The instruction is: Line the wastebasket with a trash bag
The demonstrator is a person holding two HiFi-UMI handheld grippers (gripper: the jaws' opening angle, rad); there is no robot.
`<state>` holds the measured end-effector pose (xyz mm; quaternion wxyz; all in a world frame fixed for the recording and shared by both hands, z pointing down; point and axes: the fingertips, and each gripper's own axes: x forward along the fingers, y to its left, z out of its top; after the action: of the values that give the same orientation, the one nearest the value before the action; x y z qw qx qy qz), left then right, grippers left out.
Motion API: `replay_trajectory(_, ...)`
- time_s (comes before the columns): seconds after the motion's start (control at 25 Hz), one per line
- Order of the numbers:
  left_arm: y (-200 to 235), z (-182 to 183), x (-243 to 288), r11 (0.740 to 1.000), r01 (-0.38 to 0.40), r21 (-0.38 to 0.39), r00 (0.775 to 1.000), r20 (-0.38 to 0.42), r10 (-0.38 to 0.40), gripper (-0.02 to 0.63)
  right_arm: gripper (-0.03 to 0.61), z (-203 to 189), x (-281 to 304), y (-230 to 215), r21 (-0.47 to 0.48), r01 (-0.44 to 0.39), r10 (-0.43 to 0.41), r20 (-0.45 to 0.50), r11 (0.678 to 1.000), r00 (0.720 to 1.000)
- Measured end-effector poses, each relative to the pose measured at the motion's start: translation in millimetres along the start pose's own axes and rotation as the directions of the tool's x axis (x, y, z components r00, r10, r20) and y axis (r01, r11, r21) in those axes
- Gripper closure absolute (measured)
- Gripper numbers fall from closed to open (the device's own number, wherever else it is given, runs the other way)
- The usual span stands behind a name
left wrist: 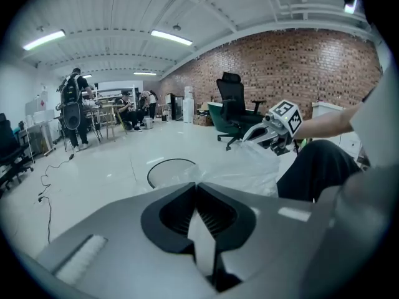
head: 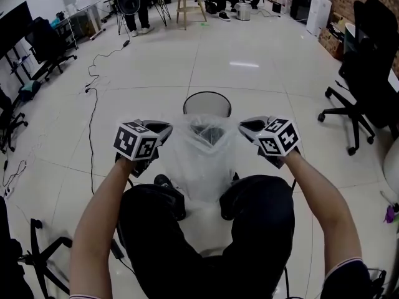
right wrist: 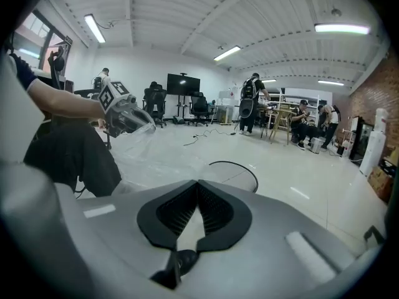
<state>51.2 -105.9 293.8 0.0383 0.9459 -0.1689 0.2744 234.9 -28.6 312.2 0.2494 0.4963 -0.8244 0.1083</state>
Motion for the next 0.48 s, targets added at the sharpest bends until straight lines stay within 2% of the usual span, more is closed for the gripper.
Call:
replay_trajectory(0.28, 8, -26, 20, 0.999, 0.039, -0.025, 0.996, -0.081, -0.041, 0.601, 0.577, -21, 18, -4, 0.037, -0.038, 0.04, -0.05, 0.999, 0.998)
replay_trajectory(0.48, 22, -41, 38, 0.997, 0.053, -0.051, 0.992, -0.11, -0.059, 0.601, 0.577, -40, 35, -11, 0.06, -0.059, 0.065, -0.094, 0.996, 0.993)
